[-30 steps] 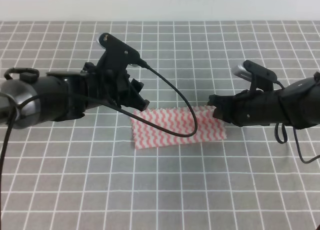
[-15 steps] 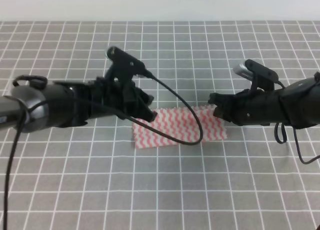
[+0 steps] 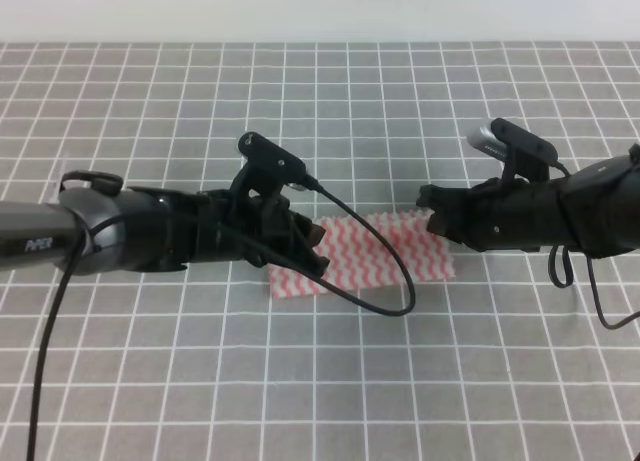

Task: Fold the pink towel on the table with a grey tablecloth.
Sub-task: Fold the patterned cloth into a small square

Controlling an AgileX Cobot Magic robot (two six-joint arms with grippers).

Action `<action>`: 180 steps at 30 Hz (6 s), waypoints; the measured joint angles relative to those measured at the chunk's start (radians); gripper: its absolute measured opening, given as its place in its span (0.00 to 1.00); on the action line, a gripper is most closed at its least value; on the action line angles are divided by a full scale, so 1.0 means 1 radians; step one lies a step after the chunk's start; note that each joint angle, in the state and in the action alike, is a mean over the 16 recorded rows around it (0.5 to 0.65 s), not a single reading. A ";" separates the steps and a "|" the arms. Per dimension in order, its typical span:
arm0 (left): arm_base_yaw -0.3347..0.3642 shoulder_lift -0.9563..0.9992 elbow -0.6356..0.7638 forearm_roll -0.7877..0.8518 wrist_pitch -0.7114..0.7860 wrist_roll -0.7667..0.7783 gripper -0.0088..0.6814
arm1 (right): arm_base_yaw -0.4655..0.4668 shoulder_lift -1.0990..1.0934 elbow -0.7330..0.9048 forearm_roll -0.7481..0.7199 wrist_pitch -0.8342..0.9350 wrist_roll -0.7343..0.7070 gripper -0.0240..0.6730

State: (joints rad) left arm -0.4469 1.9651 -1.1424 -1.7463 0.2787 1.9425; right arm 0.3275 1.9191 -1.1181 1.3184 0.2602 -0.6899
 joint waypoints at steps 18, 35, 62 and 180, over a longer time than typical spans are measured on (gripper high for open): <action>0.000 0.009 0.000 0.000 0.002 0.000 0.20 | -0.004 0.008 -0.014 0.051 0.008 0.000 0.32; 0.000 -0.016 0.000 0.002 -0.096 0.000 0.20 | -0.022 0.039 -0.132 -0.032 0.146 -0.029 0.12; 0.000 -0.069 0.000 0.008 -0.103 -0.105 0.16 | -0.092 0.106 -0.176 -0.139 0.211 -0.022 0.01; 0.022 -0.062 -0.098 0.862 0.203 -1.054 0.01 | -0.096 0.027 -0.183 -0.460 0.482 0.190 0.01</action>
State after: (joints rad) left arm -0.4252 1.9033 -1.2402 -0.8842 0.4822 0.8882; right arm 0.2319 1.9459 -1.3006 0.8580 0.7425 -0.4994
